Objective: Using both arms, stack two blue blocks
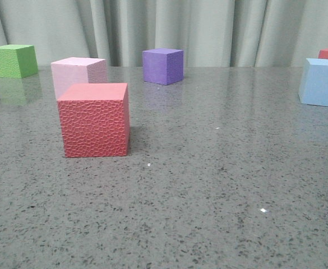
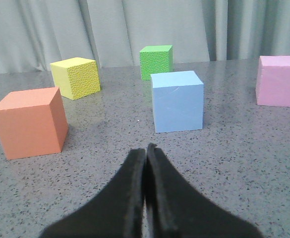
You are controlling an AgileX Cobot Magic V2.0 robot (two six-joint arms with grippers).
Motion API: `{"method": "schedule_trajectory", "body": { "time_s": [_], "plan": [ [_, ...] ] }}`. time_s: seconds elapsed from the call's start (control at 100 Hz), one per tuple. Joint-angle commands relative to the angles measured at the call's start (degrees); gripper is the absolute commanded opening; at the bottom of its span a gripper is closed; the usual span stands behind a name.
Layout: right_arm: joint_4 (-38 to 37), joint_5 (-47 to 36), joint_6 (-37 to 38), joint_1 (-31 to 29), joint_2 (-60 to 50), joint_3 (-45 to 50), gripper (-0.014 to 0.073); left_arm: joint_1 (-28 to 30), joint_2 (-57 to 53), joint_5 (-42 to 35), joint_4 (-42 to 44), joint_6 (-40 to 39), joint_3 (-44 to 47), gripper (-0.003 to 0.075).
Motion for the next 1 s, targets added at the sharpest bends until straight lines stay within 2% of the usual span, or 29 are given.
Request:
{"method": "schedule_trajectory", "body": {
  "time_s": [0.0,0.67,0.99],
  "plan": [
    [-0.4,-4.2,-0.3,0.3,-1.0,0.0,-0.0069,-0.1,-1.9,-4.6,-0.5,-0.6,1.5,-0.0019],
    [-0.4,-4.2,-0.3,0.3,-1.0,0.0,-0.0069,-0.1,-1.9,-5.8,-0.5,-0.6,1.5,-0.0019],
    [-0.4,-9.7,-0.3,0.2,-1.0,0.0,-0.0069,-0.1,-1.9,-5.8,-0.5,-0.6,1.5,-0.0019]
  ]
}}
